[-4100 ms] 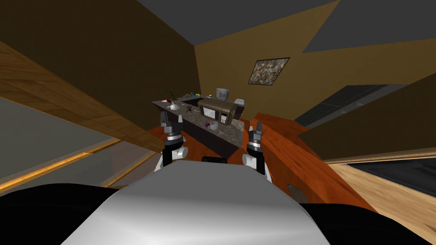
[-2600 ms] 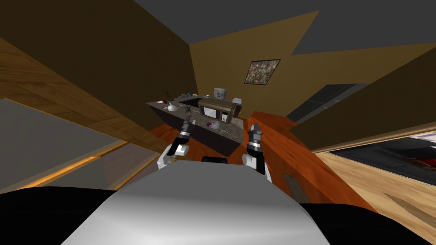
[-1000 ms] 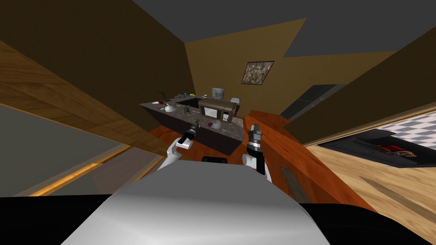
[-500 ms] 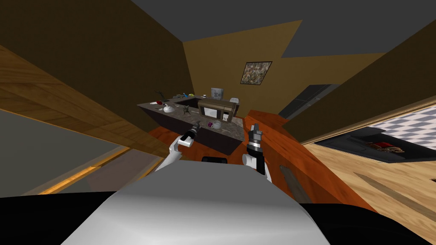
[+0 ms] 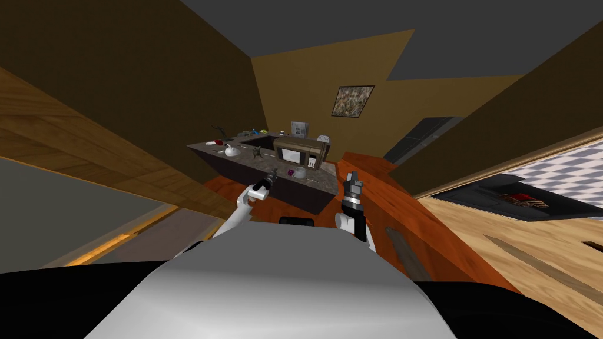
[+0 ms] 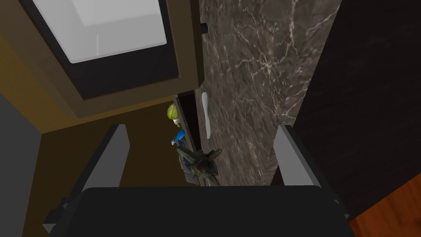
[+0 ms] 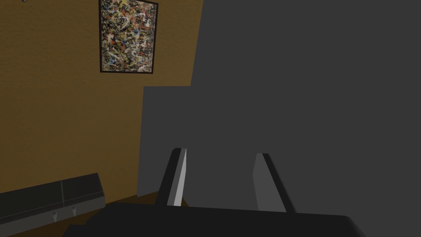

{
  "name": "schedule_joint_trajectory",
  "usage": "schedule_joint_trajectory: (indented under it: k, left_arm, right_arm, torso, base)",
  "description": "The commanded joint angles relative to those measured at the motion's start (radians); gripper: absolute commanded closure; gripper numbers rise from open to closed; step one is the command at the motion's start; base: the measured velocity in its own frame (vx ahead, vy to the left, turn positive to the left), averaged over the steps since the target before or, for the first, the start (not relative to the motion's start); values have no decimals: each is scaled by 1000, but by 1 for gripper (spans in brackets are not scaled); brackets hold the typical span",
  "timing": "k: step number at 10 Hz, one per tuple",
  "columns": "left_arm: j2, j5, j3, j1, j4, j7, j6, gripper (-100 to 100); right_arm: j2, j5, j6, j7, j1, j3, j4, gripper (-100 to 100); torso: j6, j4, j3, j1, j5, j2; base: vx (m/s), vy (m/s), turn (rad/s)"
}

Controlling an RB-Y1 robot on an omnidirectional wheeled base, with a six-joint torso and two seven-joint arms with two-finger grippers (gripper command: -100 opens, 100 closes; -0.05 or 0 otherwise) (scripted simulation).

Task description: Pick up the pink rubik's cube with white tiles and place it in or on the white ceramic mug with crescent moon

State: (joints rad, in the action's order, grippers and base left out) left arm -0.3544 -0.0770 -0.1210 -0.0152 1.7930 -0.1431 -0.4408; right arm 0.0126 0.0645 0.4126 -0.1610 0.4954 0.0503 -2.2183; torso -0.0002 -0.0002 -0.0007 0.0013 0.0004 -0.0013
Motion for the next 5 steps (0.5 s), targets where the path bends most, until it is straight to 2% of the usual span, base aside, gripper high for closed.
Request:
schedule_joint_trajectory:
  k: [1, 2, 3, 5]
  left_arm:
    - [-1, -1, -1, 19, -16, -1, -50, -100]
    - [-1, -1, -1, 19, -16, -1, -68, -100]
    - [-7, -10, -2, 64, -61, -3, -101, -100]
    - [-7, -10, -2, 64, -61, -3, -146, -100]
  right_arm:
    - [0, 0, 0, 0, 0, 0, 0, 0]
    - [0, 0, 0, 0, 0, 0, 0, 0]
    - [0, 0, 0, 0, 0, 0, 0, 0]
    - [0, 0, 0, 0, 0, 0, 0, 0]
  torso:
    - [0, 0, 0, 0, 0, 0]
    - [0, 0, 0, 0, 0, 0]
    - [0, 0, 0, -1, 0, 0]
    - [0, 0, 0, 0, 0, 0]
  base:
    - [8, 23, -42]
    - [4, 12, 3]
    - [8, 20, -57]
    - [11, 17, -13]
